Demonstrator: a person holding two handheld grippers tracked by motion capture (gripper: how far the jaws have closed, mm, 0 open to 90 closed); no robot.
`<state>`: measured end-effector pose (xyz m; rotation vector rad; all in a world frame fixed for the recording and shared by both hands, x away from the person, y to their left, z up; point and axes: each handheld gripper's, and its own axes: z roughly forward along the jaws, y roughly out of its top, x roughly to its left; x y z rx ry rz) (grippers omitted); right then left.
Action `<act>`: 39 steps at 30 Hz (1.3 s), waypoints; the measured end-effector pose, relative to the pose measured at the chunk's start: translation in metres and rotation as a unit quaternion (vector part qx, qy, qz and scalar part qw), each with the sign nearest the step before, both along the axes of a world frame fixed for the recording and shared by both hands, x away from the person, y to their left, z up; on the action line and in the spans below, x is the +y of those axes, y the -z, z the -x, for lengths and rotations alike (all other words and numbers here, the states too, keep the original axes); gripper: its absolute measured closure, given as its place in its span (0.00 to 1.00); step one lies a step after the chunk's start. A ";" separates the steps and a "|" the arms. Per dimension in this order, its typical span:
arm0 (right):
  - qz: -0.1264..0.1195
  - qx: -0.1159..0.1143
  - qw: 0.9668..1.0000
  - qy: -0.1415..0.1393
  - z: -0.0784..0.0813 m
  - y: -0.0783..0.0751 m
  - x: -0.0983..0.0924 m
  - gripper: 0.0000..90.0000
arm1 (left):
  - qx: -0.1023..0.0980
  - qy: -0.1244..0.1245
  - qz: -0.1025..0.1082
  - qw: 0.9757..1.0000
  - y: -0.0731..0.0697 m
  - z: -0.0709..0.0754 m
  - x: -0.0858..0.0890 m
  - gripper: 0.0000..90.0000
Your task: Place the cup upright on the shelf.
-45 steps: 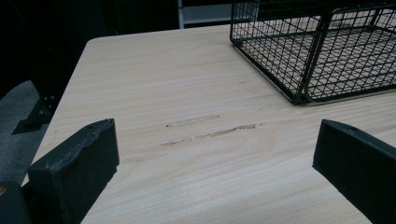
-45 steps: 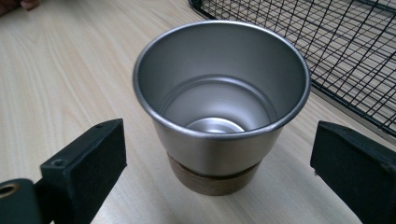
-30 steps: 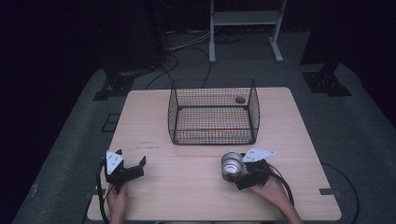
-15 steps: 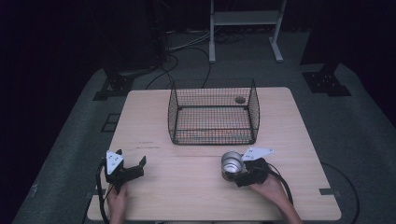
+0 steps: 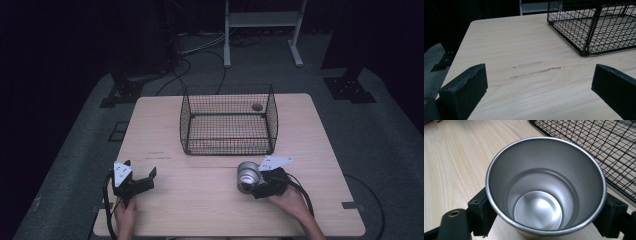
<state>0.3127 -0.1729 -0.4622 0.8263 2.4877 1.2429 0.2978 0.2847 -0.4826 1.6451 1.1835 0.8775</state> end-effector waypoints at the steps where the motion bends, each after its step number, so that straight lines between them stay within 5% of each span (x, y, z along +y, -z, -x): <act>1: 0.000 0.000 1.000 0.000 0.000 0.000 0.000 0.20 | 0.000 0.000 0.000 1.000 0.000 0.000 0.000 0.00; 39: -0.035 -0.021 0.999 0.001 -0.006 -0.055 -0.001 0.20 | 0.000 0.000 0.001 1.000 0.000 0.000 0.000 0.00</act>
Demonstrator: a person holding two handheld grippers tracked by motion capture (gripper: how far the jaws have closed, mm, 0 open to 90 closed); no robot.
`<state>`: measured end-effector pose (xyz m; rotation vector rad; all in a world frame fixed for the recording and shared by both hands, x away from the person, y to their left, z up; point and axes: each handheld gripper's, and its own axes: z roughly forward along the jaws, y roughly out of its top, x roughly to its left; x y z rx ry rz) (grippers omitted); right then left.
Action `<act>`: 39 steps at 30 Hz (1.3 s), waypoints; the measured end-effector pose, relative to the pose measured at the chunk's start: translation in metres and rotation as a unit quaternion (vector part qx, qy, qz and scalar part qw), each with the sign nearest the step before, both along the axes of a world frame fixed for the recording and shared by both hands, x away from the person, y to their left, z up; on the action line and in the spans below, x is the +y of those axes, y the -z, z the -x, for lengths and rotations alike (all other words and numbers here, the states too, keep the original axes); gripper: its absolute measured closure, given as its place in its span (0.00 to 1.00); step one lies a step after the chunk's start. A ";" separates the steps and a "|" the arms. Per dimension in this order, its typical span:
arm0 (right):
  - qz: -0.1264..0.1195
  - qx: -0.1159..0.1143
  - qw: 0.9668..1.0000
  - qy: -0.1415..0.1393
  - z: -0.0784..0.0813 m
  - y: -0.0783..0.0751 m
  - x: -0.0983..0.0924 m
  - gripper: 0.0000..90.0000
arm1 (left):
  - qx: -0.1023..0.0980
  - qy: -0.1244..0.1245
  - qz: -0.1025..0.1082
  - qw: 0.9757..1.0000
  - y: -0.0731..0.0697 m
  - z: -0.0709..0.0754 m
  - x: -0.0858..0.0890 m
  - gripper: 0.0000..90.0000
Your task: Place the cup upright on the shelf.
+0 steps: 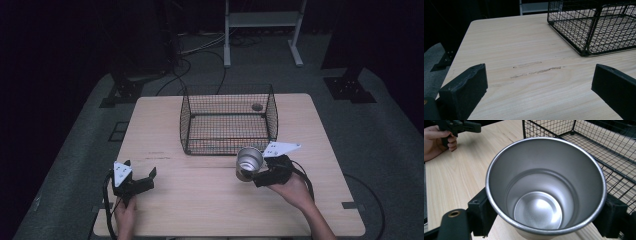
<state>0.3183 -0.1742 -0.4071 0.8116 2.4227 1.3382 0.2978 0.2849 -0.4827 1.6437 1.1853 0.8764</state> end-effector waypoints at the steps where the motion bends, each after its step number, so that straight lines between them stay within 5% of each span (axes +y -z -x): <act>1: 0.003 -0.003 1.000 -0.001 -0.001 -0.003 0.001 0.20 | 0.000 0.000 0.000 1.000 0.000 0.000 0.000 0.00; 39: 0.004 -0.014 1.000 -0.001 -0.026 -0.054 0.010 0.20 | 0.001 0.000 0.000 1.000 0.000 0.000 0.000 0.00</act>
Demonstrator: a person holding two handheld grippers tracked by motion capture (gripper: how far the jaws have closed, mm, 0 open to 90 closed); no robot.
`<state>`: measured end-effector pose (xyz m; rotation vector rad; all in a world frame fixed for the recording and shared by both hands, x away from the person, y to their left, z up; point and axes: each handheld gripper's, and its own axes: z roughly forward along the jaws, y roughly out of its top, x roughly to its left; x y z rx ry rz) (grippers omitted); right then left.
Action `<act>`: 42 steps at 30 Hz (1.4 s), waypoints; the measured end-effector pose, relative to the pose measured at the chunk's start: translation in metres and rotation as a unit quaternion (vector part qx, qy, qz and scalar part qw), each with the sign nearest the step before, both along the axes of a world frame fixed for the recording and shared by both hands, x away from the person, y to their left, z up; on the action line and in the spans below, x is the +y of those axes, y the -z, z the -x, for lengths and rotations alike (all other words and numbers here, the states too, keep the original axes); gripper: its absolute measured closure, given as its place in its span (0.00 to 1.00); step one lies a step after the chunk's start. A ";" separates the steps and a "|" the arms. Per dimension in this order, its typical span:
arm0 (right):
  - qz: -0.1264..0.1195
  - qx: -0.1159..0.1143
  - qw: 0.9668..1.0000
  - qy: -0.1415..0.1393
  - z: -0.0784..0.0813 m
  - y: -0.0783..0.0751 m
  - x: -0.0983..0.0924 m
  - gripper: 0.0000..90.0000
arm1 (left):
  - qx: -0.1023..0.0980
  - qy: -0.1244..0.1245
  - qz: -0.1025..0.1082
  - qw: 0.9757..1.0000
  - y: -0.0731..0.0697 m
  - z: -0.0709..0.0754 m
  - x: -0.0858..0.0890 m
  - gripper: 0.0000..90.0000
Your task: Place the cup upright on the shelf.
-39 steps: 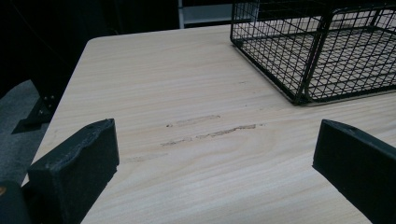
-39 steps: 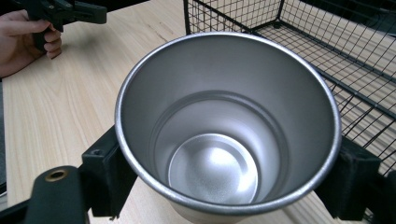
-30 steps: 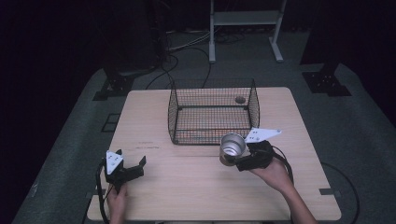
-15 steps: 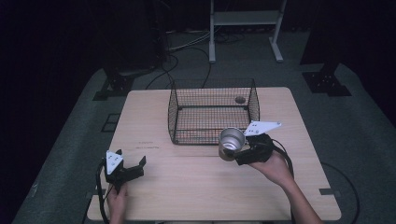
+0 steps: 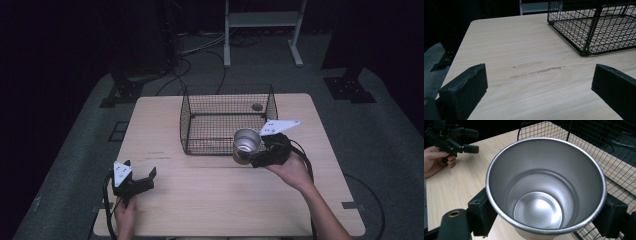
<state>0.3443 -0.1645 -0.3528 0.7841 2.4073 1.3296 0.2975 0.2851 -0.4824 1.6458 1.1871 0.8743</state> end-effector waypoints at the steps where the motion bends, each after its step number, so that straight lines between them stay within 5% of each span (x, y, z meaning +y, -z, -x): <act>1: 0.000 -0.001 1.000 0.000 -0.002 -0.002 0.001 0.20 | -0.001 0.000 0.000 1.000 0.000 0.000 0.000 0.00; 42: 0.013 0.003 1.000 0.015 -0.060 -0.038 0.018 0.20 | -0.004 -0.001 0.004 1.000 0.000 0.000 0.001 0.00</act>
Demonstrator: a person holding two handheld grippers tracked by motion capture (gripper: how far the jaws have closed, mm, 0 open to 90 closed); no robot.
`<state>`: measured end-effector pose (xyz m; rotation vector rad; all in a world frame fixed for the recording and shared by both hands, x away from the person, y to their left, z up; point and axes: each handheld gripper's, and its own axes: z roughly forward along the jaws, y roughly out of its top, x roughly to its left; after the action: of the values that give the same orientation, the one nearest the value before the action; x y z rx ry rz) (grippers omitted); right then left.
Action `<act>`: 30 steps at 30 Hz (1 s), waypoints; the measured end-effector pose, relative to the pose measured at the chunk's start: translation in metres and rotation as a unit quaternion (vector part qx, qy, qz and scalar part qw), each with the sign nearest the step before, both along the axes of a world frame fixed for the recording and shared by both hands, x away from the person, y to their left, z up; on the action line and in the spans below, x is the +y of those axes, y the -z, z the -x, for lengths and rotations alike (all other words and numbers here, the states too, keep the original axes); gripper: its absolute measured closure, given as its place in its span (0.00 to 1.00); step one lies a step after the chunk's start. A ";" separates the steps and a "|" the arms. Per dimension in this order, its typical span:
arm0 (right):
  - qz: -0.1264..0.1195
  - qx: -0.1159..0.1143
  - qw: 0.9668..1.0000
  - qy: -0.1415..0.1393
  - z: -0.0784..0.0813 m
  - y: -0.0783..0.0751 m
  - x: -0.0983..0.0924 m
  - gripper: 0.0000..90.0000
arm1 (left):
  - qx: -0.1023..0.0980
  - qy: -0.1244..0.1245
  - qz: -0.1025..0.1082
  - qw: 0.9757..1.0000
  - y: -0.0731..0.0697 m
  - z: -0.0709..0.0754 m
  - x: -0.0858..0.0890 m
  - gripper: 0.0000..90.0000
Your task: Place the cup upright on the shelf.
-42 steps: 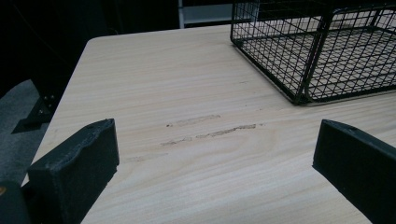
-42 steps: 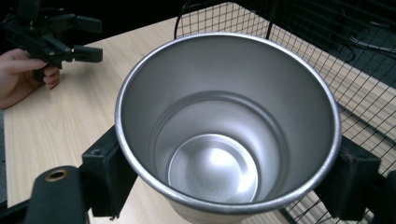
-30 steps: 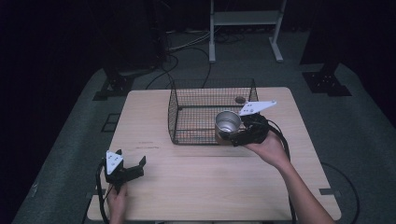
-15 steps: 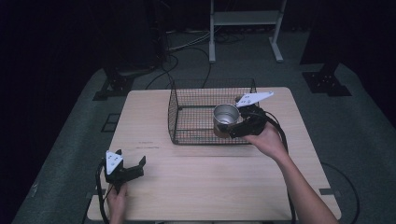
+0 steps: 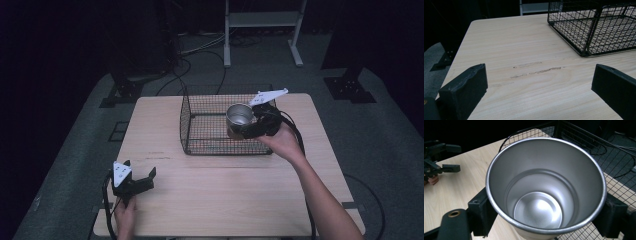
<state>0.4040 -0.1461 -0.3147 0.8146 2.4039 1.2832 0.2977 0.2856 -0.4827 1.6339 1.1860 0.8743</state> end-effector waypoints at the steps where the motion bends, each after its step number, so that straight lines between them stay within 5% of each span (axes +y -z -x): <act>1: 0.000 0.000 1.000 0.000 0.000 0.000 0.000 0.20 | 0.000 0.000 0.000 1.000 0.000 0.000 0.000 0.00; 30: 0.025 0.012 1.000 0.007 -0.036 -0.005 0.018 0.20 | 0.000 0.001 -0.001 1.000 0.000 0.000 0.001 0.00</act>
<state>0.4395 -0.1284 -0.3098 0.8364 2.4344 1.2092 0.2974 0.2864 -0.4825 1.6366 1.1824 0.8746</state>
